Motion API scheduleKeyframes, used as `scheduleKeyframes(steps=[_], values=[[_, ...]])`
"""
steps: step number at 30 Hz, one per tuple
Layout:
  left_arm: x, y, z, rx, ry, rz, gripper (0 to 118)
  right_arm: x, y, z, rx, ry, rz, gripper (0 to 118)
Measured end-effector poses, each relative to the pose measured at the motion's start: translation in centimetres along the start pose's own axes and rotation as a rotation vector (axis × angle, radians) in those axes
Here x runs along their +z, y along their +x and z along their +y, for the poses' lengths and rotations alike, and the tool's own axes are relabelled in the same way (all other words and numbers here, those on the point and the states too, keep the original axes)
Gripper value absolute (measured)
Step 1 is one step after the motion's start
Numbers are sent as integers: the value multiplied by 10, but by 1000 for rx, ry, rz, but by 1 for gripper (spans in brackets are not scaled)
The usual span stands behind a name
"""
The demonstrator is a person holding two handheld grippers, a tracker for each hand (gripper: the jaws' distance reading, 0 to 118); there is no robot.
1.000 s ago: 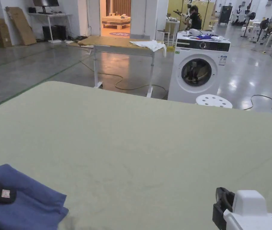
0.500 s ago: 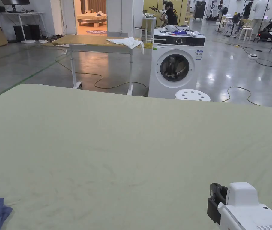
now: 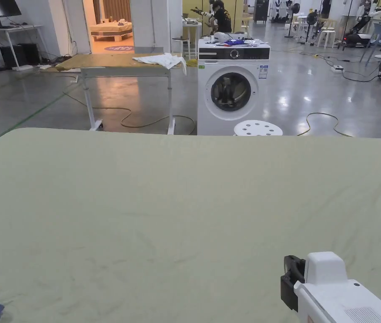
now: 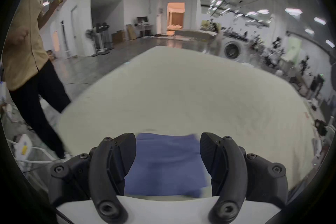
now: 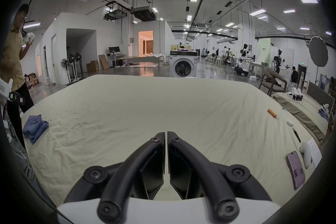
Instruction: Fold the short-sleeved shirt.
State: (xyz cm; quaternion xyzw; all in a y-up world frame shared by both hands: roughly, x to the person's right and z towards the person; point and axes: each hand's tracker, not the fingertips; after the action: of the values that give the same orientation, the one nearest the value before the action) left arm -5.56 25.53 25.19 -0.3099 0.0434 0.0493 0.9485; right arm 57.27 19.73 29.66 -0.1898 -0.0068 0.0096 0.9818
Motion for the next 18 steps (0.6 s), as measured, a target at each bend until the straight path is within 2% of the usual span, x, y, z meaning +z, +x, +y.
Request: scheduleKeyframes(steps=[4, 7, 12, 13, 15, 18], values=[[-8, 74, -35, 48, 25, -191, 76, -1, -1, -2, -14, 10, -8, 1], [-9, 134, -50, 16, 95, -222, 76, -2, -1, -1, -23, 30, -25, 1], [-12, 217, -58, -64, 226, -228, 69, -3, -2, 6, -39, 80, -60, 1], [-19, 227, -58, -72, 258, -224, 64, -3, -2, 8, -44, 92, -68, 1], [-21, 247, -57, -74, 324, -205, 44, -2, -2, 11, -51, 118, -84, 1], [-18, 280, -53, -96, 380, -172, 24, -2, -2, 16, -59, 149, -100, 1]])
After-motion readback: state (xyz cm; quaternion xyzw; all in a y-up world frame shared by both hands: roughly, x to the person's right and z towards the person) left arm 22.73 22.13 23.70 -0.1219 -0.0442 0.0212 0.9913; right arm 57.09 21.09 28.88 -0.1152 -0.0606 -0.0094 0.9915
